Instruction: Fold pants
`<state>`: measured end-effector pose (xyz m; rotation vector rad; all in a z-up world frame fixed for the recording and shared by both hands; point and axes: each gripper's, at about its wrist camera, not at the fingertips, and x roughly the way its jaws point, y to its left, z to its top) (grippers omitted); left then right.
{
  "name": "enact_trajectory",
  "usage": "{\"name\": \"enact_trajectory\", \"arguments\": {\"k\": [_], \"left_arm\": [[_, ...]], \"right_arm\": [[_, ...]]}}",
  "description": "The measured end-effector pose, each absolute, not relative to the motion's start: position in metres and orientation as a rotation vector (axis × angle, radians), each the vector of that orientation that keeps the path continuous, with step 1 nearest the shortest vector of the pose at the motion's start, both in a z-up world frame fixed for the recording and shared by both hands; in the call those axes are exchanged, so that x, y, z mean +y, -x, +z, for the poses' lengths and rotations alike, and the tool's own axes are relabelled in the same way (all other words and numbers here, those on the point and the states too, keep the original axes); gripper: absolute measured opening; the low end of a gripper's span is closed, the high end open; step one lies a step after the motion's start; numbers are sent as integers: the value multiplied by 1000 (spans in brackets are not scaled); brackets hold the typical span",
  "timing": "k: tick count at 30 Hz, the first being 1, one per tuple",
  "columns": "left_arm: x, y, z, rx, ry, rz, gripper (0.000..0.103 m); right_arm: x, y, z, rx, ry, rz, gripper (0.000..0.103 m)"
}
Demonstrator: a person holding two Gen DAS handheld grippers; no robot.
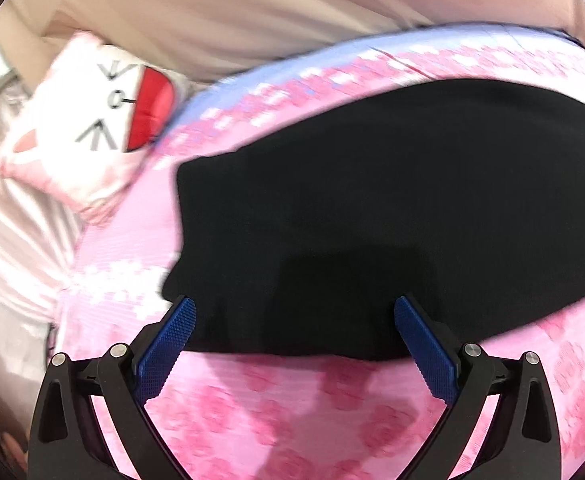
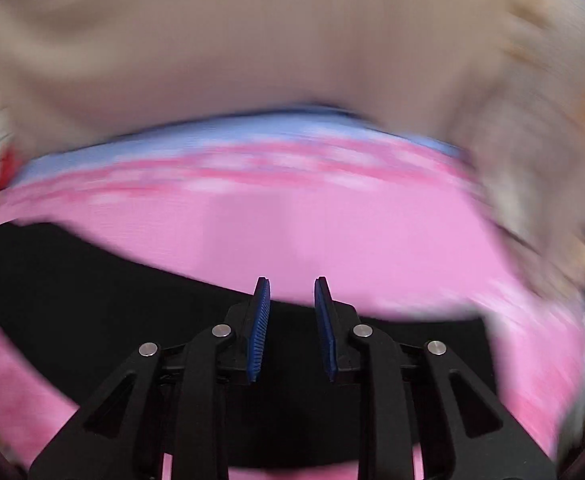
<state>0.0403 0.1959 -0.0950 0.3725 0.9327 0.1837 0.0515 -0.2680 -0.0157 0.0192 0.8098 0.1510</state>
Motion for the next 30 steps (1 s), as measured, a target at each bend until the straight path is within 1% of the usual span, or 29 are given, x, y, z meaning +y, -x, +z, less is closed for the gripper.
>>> {"name": "enact_trajectory", "arguments": {"k": [5, 10, 13, 15, 16, 17, 18, 19, 20, 24, 26, 27, 28, 29, 30], "left_arm": [[239, -31, -89, 927, -290, 296, 98], [292, -1, -81, 884, -33, 243, 98], [313, 11, -73, 778, 125, 155, 98], [318, 12, -74, 762, 174, 104, 98], [319, 6, -79, 785, 202, 71, 98], [318, 0, -85, 820, 214, 64, 98], [318, -6, -91, 851, 221, 67, 98], [320, -14, -97, 870, 228, 66, 98], [320, -19, -101, 879, 237, 73, 98], [323, -40, -111, 915, 340, 4, 98], [321, -51, -111, 922, 328, 14, 91], [318, -54, -110, 927, 308, 19, 83], [313, -57, -108, 929, 266, 20, 65], [311, -60, -107, 935, 232, 32, 56], [310, -63, -104, 937, 216, 24, 51]], "right_arm": [[-90, -149, -34, 886, 128, 482, 23], [8, -209, -73, 967, 267, 573, 23], [35, -222, -80, 987, 302, 579, 23], [41, -222, -83, 985, 322, 566, 24], [43, -220, -82, 987, 319, 562, 26], [42, -222, -83, 991, 313, 552, 30], [39, -222, -85, 992, 310, 545, 36], [34, -219, -86, 993, 310, 540, 40], [32, -219, -87, 998, 304, 541, 42], [25, -221, -91, 1025, 269, 551, 41], [28, -221, -91, 1026, 276, 553, 41], [30, -221, -91, 1027, 276, 568, 30], [32, -221, -91, 1032, 268, 584, 23], [35, -221, -91, 1032, 274, 586, 15], [39, -219, -90, 1022, 305, 578, 10]]}}
